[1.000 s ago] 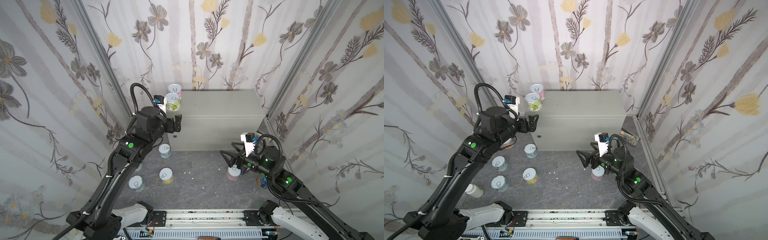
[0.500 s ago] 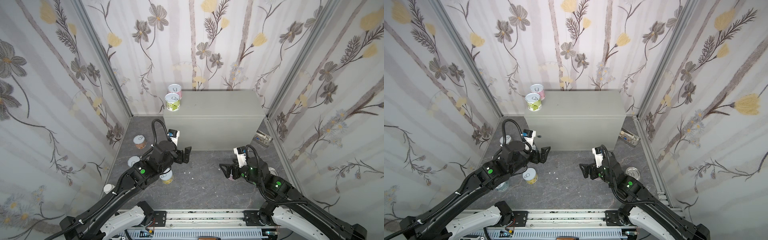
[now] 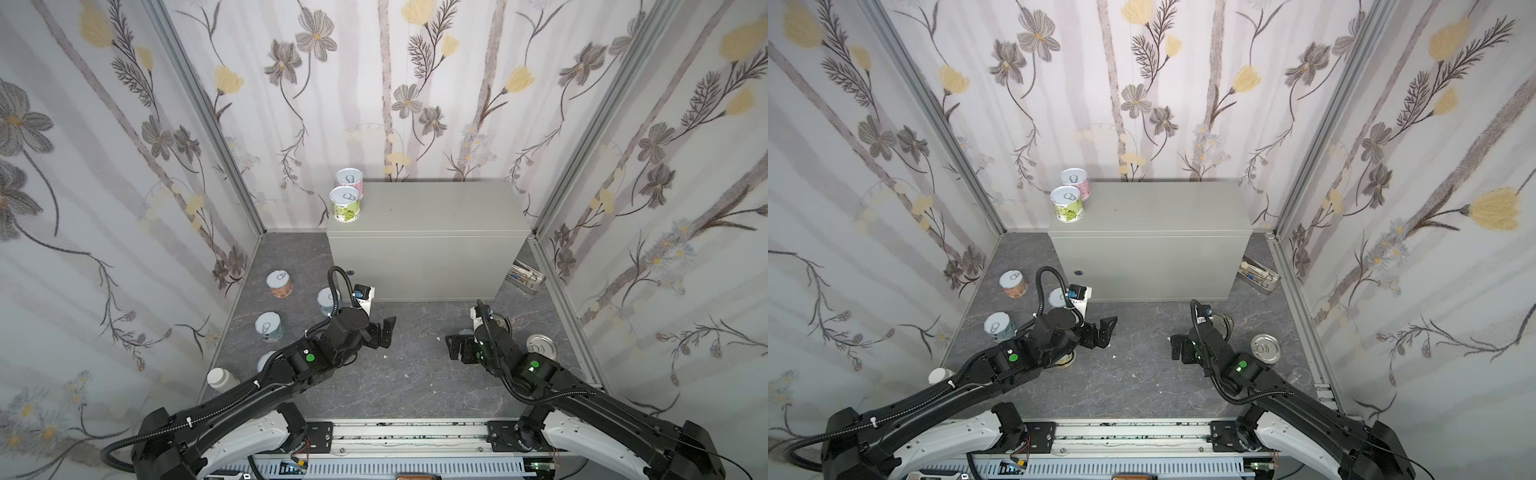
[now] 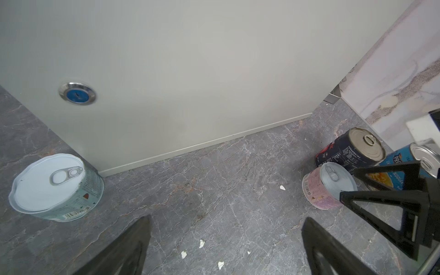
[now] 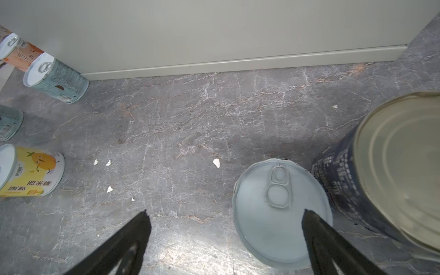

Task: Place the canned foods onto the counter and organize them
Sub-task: 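Withdraw the left arm while the right gripper lowers over the pink floor can, then close the right gripper on the pink-labelled can beside the dark can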

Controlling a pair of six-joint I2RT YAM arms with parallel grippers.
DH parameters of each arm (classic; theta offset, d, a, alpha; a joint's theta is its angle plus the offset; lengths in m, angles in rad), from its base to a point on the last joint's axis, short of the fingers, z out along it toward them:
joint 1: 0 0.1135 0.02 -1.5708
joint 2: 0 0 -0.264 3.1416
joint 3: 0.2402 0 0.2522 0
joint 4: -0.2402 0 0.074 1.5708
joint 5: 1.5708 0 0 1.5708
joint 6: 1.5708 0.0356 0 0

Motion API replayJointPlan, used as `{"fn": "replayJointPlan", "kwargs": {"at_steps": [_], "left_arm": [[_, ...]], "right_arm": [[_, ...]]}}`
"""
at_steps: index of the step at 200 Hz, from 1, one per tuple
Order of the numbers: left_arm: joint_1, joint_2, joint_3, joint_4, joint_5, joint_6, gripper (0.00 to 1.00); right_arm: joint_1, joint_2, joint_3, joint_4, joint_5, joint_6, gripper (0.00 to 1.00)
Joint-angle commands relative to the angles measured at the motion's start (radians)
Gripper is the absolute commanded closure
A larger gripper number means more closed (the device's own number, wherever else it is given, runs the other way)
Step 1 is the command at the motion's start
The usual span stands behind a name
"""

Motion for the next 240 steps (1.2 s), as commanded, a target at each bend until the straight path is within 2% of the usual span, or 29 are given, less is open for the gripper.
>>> {"fn": "replayJointPlan", "kwargs": {"at_steps": [1, 42, 78, 133, 179, 240], "left_arm": [[-0.007, 0.01, -0.028, 0.097, -0.007, -0.036, 0.0], [-0.018, 0.031, -0.045, 0.126, 0.001, -0.035, 0.0], [-0.053, 0.057, -0.052, 0.141, -0.028, -0.037, 0.0], [-0.072, 0.06, -0.066, 0.166, -0.041, -0.038, 0.0], [-0.072, 0.062, -0.075, 0.177, -0.042, -0.04, 0.0], [-0.072, 0.042, -0.097, 0.185, -0.031, -0.064, 0.0]], "right_arm": [[0.002, 0.016, -0.001, 0.007, 0.067, 0.027, 0.0], [-0.001, 0.052, 0.006, -0.008, 0.148, 0.024, 0.0], [-0.029, 0.08, 0.022, -0.01, 0.167, 0.005, 0.0], [-0.116, 0.062, 0.01, -0.004, 0.11, -0.036, 0.0], [-0.116, 0.082, 0.003, 0.041, 0.006, -0.067, 0.0], [-0.095, 0.199, 0.003, 0.06, -0.011, -0.072, 0.0]]}}
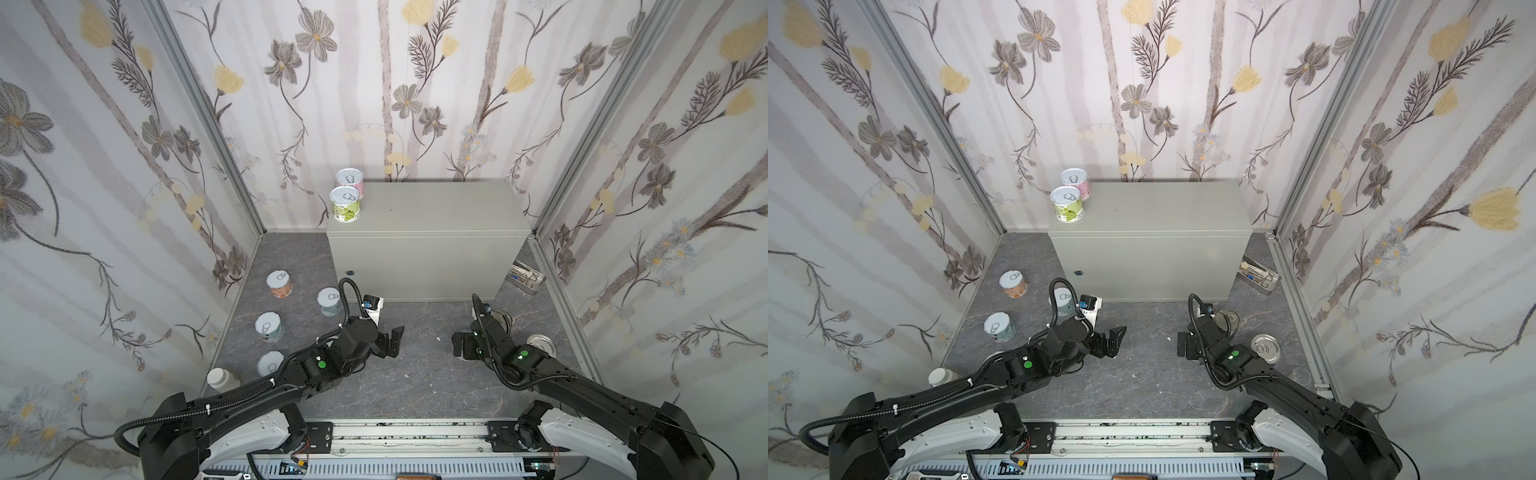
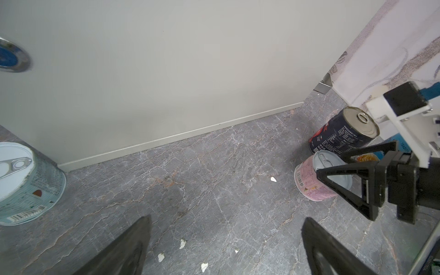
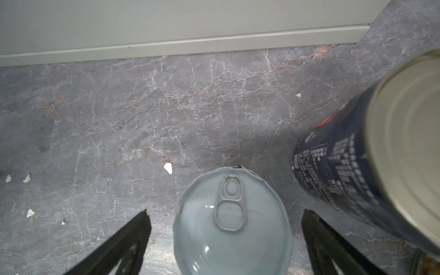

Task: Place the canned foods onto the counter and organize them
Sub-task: 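Close the right gripper on the pink-labelled can beside the dark can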

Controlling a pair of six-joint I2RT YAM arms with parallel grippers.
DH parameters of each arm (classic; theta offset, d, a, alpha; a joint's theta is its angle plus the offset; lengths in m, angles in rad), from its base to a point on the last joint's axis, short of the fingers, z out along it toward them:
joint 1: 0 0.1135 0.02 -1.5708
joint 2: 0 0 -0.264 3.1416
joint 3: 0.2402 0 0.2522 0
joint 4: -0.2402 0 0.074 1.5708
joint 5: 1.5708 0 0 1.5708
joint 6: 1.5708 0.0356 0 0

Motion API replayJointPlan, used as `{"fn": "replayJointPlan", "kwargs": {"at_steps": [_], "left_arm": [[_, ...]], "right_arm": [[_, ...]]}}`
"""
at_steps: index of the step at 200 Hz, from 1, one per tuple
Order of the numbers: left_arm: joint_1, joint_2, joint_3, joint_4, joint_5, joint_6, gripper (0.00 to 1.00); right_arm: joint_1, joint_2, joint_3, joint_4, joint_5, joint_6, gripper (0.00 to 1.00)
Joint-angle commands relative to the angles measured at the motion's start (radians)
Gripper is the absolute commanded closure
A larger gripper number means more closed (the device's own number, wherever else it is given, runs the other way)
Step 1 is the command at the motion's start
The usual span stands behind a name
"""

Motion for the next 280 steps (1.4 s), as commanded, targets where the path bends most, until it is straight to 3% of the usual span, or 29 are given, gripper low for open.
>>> {"fn": "replayJointPlan", "kwargs": {"at_steps": [1, 102, 155, 181, 280], "left_arm": [[0.001, -0.009, -0.01, 0.039, -0.007, -0.024, 0.0], [0.001, -0.007, -0.032, 0.053, -0.006, -0.035, 0.0], [0.001, 0.009, -0.03, 0.065, -0.005, -0.032, 0.0], [0.0, 0.012, -0.03, 0.068, 0.0, -0.031, 0.0], [0.0, 0.008, -0.029, 0.062, 0.02, -0.037, 0.0]], "right_arm": [[0.008, 0.033, -0.001, 0.046, -0.009, -0.006, 0.0], [0.013, 0.121, 0.014, 0.083, 0.006, -0.014, 0.01], [0.019, 0.141, 0.02, 0.086, -0.001, -0.019, 0.12], [0.02, 0.14, 0.021, 0.084, -0.008, -0.022, 0.29], [0.045, 0.04, 0.081, -0.007, -0.004, -0.037, 0.42]]}}
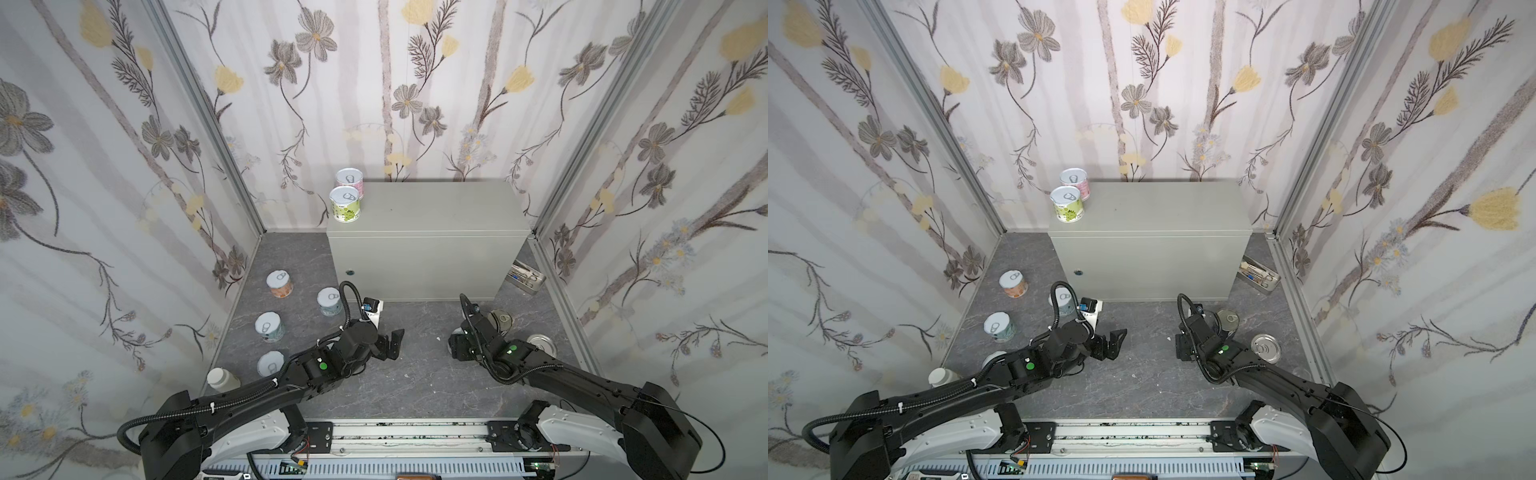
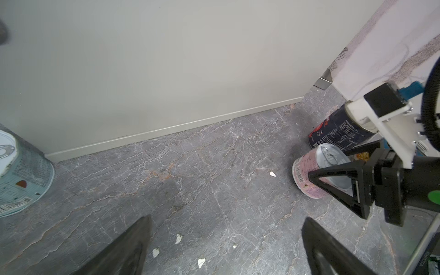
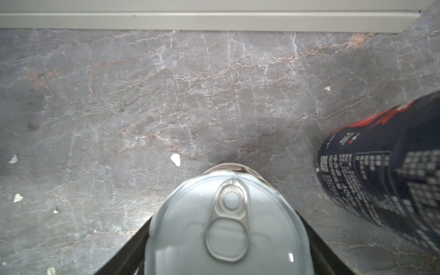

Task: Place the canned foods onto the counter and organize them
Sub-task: 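Close the right gripper on the pink-labelled can beside the dark can, then lift the pink can with the right gripper toward the cabinet top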

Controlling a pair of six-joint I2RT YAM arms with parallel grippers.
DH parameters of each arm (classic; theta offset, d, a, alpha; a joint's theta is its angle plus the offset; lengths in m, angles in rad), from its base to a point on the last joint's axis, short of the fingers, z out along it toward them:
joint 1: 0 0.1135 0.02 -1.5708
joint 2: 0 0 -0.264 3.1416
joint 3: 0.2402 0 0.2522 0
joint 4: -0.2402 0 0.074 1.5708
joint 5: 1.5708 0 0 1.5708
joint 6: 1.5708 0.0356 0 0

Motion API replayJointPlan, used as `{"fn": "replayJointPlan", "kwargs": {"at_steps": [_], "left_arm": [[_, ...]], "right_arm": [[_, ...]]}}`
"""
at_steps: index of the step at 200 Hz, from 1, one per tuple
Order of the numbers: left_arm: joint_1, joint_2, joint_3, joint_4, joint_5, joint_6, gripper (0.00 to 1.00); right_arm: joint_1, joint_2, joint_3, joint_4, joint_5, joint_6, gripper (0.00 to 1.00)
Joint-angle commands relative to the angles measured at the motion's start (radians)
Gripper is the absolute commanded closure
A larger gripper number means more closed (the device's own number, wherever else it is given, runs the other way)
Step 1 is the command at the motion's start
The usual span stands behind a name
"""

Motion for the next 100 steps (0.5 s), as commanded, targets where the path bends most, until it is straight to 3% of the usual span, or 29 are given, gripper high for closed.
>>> {"fn": "replayJointPlan", "kwargs": {"at_steps": [1, 100], "left_arm": [[0.0, -0.005, 0.003, 0.032, 0.001, -0.017, 0.0], [0.0, 0.02, -0.006, 0.033, -0.021, -0.011, 0.0]], "right_arm": [[0.007, -0.032, 0.031, -0.002, 0.015, -0.014, 0.42], [0.039, -0.214, 0.225, -0.211, -0.012, -0.094, 0.45]]}}
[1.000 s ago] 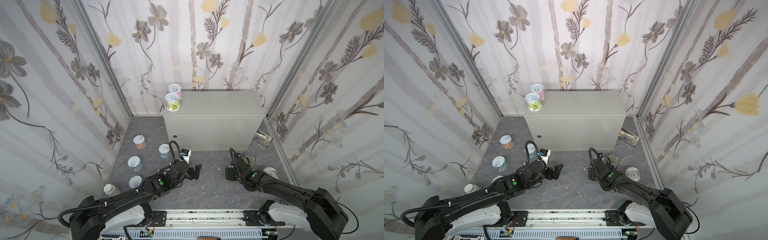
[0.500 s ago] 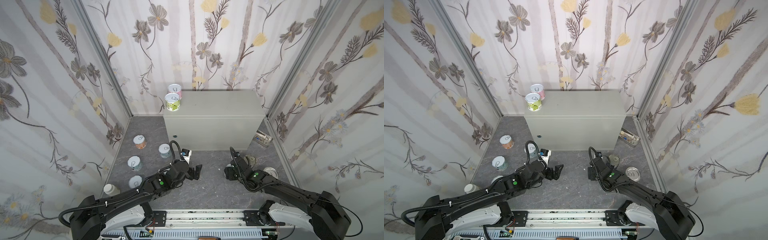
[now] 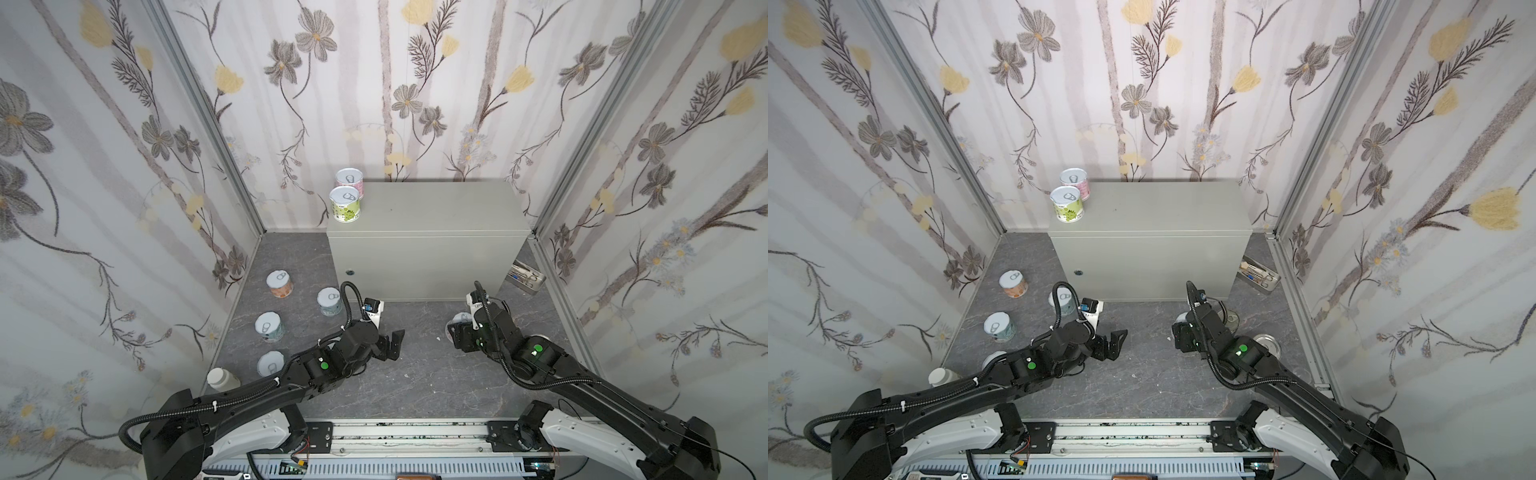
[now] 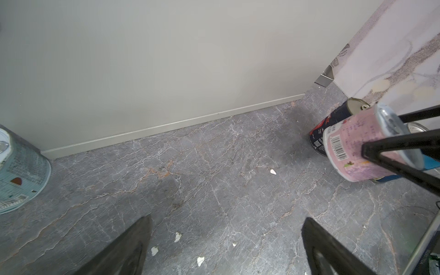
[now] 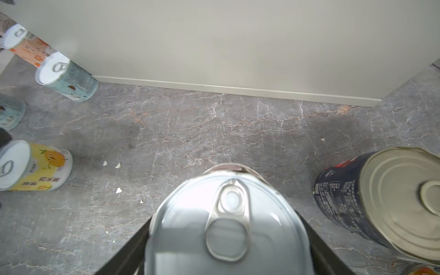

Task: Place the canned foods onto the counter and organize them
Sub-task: 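Lift the pink can with the right gripper toward the cabinet top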

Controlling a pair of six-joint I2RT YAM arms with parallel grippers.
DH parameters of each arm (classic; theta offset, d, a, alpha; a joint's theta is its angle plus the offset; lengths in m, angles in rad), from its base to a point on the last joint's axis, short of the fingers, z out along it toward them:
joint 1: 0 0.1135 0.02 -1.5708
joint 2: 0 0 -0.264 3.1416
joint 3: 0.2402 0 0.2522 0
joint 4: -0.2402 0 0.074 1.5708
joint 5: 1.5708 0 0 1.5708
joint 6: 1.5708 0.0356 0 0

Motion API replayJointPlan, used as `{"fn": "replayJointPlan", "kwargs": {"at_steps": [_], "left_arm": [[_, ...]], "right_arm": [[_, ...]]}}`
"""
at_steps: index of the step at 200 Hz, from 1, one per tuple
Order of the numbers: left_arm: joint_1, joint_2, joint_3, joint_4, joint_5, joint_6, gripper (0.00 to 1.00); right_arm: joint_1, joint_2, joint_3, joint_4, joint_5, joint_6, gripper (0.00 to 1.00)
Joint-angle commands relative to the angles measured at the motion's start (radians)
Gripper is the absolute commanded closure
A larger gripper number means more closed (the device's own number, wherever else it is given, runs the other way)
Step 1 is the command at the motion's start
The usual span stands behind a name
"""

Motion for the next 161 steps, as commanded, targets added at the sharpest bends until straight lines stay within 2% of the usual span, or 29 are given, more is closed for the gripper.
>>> {"fn": "replayJointPlan", "kwargs": {"at_steps": [1, 36, 74, 161], "left_arm": [[0.0, 0.007, -0.004, 0.032, -0.023, -0.006, 0.0], [0.0, 0.016, -0.002, 0.041, -0.023, -0.008, 0.0], [-0.002, -0.054, -0.002, 0.049, -0.02, 0.0, 0.0], [-0.001, -0.107, -0.002, 0.054, -0.014, 0.022, 0.0]], "right_arm": [[0.006, -0.028, 0.043, -0.031, 0.0, -0.037, 0.45], [0.008, -0.063, 0.166, -0.102, 0.005, -0.075, 0.46], [0.008, -0.068, 0.294, -0.154, 0.008, -0.11, 0.46], [0.008, 0.064, 0.645, -0.239, 0.02, -0.198, 0.47]]}}
